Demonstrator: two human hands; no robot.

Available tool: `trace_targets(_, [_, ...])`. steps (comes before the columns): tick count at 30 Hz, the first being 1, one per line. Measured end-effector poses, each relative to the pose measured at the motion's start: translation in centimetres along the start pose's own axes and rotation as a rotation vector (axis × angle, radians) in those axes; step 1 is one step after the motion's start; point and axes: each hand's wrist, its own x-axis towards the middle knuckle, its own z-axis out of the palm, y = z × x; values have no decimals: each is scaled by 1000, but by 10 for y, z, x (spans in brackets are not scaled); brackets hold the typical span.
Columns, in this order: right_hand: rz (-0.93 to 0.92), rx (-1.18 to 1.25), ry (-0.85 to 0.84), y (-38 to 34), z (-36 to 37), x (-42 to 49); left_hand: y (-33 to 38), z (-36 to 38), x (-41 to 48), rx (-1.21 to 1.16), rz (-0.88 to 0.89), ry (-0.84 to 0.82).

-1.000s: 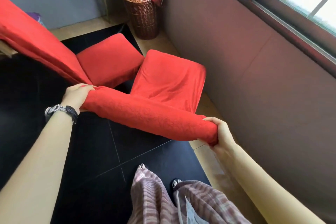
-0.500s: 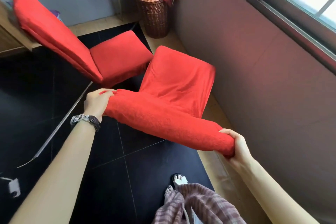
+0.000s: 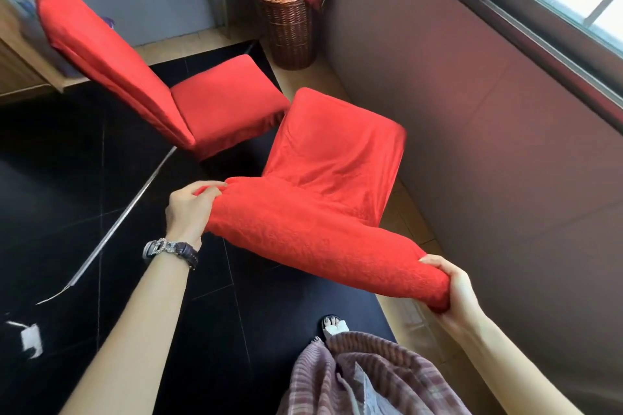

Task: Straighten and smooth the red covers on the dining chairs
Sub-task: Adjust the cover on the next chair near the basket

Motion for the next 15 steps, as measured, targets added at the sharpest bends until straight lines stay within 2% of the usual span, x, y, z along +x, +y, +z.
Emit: trace_targets(15, [-36,-121,61,3,-54,6,-24,7,-62,-29,-11,17])
